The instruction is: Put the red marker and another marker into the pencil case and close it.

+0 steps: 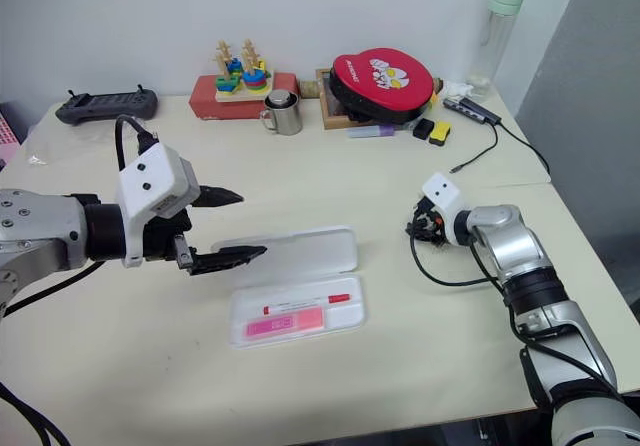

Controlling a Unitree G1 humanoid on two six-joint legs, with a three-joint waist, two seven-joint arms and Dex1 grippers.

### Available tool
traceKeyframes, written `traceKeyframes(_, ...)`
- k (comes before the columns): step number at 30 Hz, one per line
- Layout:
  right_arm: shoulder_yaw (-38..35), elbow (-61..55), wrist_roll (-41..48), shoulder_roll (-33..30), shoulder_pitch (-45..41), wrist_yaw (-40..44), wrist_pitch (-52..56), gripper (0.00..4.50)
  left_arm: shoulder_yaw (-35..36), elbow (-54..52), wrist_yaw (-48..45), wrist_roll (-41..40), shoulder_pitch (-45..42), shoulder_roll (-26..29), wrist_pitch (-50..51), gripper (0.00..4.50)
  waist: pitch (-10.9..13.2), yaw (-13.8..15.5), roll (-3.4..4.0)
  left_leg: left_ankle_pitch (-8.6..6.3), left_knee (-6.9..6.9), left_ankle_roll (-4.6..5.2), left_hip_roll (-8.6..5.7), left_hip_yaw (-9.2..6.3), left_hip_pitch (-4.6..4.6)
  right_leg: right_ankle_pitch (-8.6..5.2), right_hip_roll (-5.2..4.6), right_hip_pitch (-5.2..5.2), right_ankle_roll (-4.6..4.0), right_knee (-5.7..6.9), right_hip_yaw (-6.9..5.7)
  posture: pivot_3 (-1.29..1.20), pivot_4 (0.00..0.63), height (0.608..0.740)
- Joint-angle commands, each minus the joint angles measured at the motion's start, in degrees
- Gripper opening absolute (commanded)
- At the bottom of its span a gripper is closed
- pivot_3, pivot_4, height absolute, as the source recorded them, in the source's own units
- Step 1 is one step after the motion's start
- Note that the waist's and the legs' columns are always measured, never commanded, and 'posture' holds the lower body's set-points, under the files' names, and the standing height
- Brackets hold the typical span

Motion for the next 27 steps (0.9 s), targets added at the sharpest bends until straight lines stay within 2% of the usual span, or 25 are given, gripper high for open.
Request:
traceKeyframes(1, -1.44, -3.4, 0.41, -0.38, 0.48, 0.64, 1.03, 1.81, 1.67, -0.92, 0.28, -0.43, -0.47, 0.64, 0.06, 4.5, 0.0, -0.01, 0.0, 0.0, 0.0, 0.0, 0.0, 0.0, 0.0, 0.0, 0.0, 0.0, 0.0, 0.0, 0.0, 0.0, 0.15, 0.74)
traceKeyframes(3, -1.56, -4.07, 0.46, -0.14, 0.62, 0.57, 1.45, 1.43, 1.62, -0.88, 0.3, -0.52, -0.46, 0.55, -0.05, 4.5, 0.0, -0.02, 0.0, 0.0, 0.0, 0.0, 0.0, 0.01, 0.0, 0.0, 0.0, 0.0, 0.0, 0.0, 0.01, 0.0, 0.15, 0.74)
traceKeyframes(8, -1.54, -5.16, 0.42, 0.14, 1.04, 0.63, 1.96, 1.0, 1.41, -0.78, 0.4, -0.54, -0.52, 0.45, -0.17, 4.5, 0.0, -0.01, 0.0, 0.0, 0.0, 0.0, 0.0, 0.01, 0.0, 0.0, 0.0, 0.0, 0.0, 0.0, 0.01, 0.0, 0.15, 0.74)
traceKeyframes(10, -1.37, -5.77, 0.34, 0.13, 1.33, 0.81, 2.04, 0.52, 1.4, -0.78, 0.51, -0.58, -0.55, 0.38, -0.1, 4.5, 0.0, -0.01, 0.0, 0.0, 0.0, 0.0, 0.0, 0.01, 0.0, 0.0, 0.0, 0.0, 0.0, 0.0, 0.01, 0.0, 0.15, 0.74)
traceKeyframes(12, -1.44, -6.91, 0.45, -0.09, 1.41, 1.14, 2.64, 0.26, 1.54, -0.81, 0.53, -0.65, -0.41, 0.38, -0.04, 4.5, 0.0, -0.01, 0.0, 0.0, 0.0, 0.0, 0.0, 0.01, 0.0, 0.0, 0.0, 0.0, 0.0, 0.0, 0.01, 0.0, 0.15, 0.74)
traceKeyframes(27, -2.36, -16.3, 1.16, -7.1, 3.09, 6.65, 5.8, 0.25, 3.82, -0.11, 0.35, -1.55, 1.69, 0.18, -0.25, 4.5, 0.0, 0.04, 0.0, 0.0, 0.0, 0.0, 0.0, 0.01, 0.0, 0.0, 0.0, 0.0, 0.0, 0.0, 0.01, 0.0, 0.15, 0.74)
